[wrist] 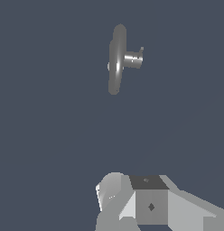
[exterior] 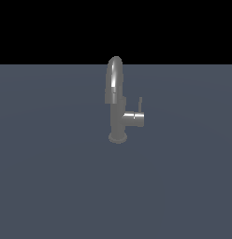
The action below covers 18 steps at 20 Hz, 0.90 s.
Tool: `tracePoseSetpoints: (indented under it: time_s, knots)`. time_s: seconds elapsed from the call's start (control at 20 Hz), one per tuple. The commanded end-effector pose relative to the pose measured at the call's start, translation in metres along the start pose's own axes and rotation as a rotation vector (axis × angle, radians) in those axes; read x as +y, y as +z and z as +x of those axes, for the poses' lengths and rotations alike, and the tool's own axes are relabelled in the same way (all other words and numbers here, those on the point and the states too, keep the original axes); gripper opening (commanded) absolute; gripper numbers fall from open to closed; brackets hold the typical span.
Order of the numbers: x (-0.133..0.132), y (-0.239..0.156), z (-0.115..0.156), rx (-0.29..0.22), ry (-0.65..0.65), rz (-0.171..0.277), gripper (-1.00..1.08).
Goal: Turn on the faucet by rotating a designated handle.
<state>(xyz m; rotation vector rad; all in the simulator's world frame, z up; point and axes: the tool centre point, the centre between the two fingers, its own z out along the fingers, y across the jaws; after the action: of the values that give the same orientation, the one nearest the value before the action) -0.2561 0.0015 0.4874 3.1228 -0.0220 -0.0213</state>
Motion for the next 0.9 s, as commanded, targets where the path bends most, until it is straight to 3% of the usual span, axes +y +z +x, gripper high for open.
tracePoseSetpoints:
  time_s: [0.0,0.45,0.85]
  knots:
    - [0.0,0.0,0.0,0.0,0.0,0.0,-1.0]
    - [0.0,0.001,0.011,-0.026,0.029,0.028,-1.0]
    - [0.001,0.006,0.041,-0.094,0.104,0.103,-1.0]
